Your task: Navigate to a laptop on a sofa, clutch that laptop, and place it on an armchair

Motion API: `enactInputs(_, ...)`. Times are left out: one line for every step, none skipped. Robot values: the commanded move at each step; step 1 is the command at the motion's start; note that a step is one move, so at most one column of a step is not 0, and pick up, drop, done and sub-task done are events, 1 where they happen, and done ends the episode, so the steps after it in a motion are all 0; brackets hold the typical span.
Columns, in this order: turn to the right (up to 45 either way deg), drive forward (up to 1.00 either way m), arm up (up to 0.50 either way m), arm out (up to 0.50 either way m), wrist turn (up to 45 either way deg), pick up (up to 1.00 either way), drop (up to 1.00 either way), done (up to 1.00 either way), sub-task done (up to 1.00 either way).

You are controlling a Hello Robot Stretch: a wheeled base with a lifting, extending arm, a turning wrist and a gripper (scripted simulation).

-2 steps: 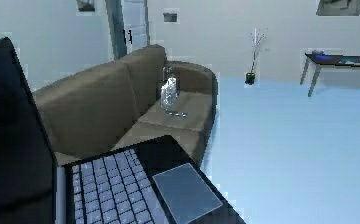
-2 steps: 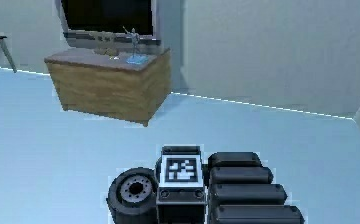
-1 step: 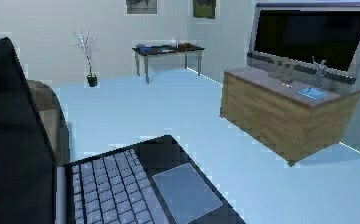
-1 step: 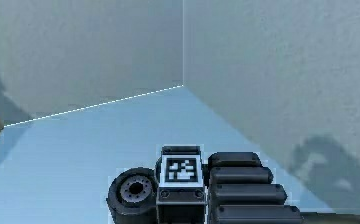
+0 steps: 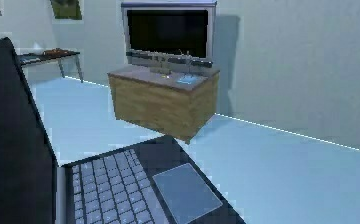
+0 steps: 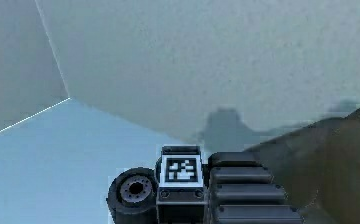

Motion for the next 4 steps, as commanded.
enactInputs(45.0,0.0,0.0,0.0,0.0,0.0,0.0,0.0,0.0)
enactInputs(45.0,0.0,0.0,0.0,0.0,0.0,0.0,0.0,0.0)
enactInputs(45.0,0.0,0.0,0.0,0.0,0.0,0.0,0.0,0.0)
enactInputs(39.0,0.0,0.0,0.0,0.0,0.0,0.0,0.0,0.0)
